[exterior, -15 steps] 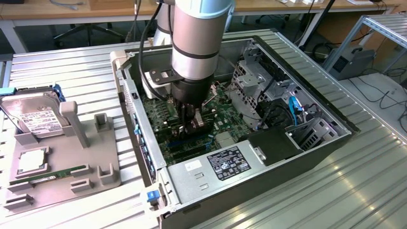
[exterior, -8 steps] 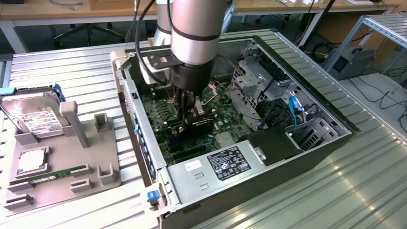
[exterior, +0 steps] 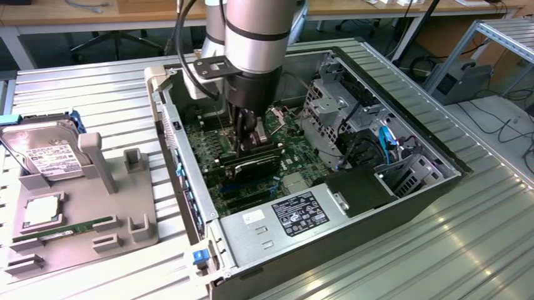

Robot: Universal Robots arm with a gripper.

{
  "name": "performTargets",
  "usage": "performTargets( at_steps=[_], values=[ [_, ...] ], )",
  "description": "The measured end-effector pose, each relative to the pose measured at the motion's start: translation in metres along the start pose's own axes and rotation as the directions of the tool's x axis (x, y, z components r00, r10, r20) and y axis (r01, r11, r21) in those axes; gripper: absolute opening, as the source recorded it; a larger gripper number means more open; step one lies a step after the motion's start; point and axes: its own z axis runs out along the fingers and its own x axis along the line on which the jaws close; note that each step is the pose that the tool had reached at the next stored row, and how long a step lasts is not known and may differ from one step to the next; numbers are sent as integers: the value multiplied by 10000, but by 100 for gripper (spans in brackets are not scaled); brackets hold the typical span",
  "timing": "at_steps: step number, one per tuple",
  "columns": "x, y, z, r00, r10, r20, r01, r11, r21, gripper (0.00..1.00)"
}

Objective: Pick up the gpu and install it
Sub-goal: 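Insert the gpu into the slot, then press down on the gpu until it lock into place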

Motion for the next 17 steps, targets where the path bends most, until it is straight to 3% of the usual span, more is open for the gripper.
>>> performTargets(
  at_steps=[2, 7, 17],
  values=[
    [1, -48, -1, 10000, -6, 0, 6, 10000, -82, 11],
    [3, -204, -3, 10000, -25, 6, 26, 9993, -360, 11],
    [3, -215, -3, 10000, -26, 6, 26, 9993, -379, 11]
  ],
)
